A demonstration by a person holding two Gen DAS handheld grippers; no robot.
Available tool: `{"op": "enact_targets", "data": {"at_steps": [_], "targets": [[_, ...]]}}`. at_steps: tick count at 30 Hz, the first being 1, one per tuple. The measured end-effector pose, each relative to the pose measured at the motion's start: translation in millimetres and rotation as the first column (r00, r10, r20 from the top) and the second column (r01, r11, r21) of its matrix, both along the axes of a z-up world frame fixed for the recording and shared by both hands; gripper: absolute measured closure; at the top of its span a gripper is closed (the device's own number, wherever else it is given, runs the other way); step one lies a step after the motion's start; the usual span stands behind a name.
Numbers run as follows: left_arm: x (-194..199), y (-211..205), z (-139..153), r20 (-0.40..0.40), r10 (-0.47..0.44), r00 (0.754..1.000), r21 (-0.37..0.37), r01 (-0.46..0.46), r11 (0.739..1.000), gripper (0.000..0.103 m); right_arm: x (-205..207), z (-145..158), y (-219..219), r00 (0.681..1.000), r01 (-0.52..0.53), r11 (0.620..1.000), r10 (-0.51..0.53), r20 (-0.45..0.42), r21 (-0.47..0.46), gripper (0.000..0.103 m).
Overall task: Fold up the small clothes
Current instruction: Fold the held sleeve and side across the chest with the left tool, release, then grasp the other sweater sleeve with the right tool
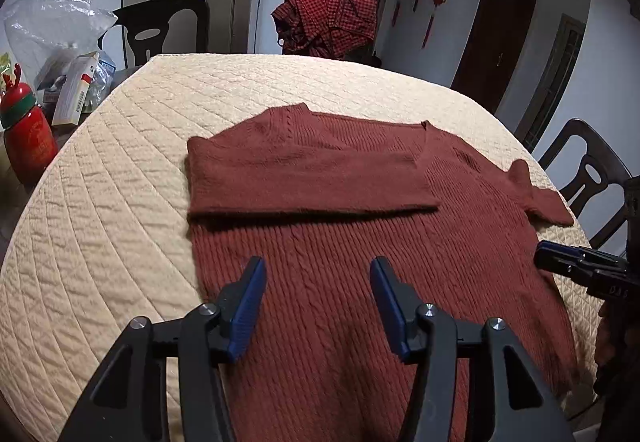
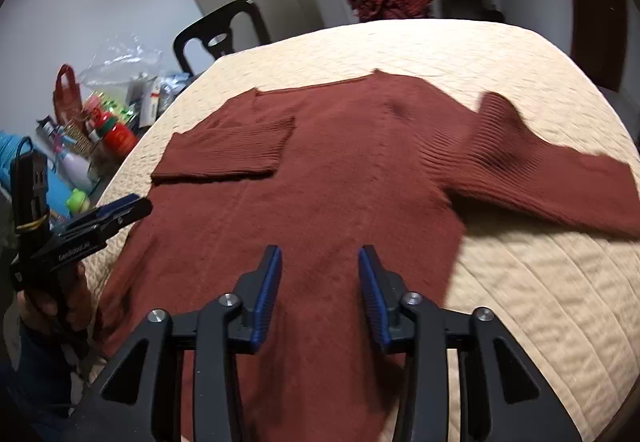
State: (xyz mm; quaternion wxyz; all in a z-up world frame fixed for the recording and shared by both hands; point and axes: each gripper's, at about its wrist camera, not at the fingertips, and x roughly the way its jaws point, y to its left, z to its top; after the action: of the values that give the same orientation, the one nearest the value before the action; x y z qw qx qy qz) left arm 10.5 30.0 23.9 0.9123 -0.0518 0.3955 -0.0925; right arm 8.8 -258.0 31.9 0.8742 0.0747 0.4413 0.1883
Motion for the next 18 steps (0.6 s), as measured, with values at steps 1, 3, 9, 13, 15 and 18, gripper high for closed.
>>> {"op": "enact_targets", "data": {"at_steps": [1,3,9,13,15,18], "targets": [[0,-1,-2,-0.008,-0.002,1.000,-0.003,0.002,1.000,0.046,0,-1,-5,1.000,0.015,1.000,-0.015,-0.006,0.008,0.061],[1,-5,-3,-0.015,-0.008,1.000,0.000,0.008,1.000,0.045,0,-1,-12,0.999,0.040,0.999,-0.040,-0.014,0.017,0.061],[8,-14,1,-0.006,-0.016,1.000,0.013,0.016,1.000,0.045,7,2,-47,0.983,0.182,0.981,-0.181,-0.021,0.063,0.061],[12,-23,2,0.005,-0.030,1.000,0.029,0.030,0.999,0.045,10,-1,-79,0.949,0.315,0.946,-0.313,-0.039,0.072,0.061],[14,-25,0,0.004,-0.031,1.000,0.036,0.031,0.999,0.045,9,-2,-99,0.921,0.388,0.917,-0.386,-0.046,0.087,0.061],[17,-27,-5,-0.007,-0.023,1.000,0.049,0.023,0.999,0.045,8,-4,-131,0.864,0.503,0.856,-0.500,-0.060,0.115,0.061]]}}
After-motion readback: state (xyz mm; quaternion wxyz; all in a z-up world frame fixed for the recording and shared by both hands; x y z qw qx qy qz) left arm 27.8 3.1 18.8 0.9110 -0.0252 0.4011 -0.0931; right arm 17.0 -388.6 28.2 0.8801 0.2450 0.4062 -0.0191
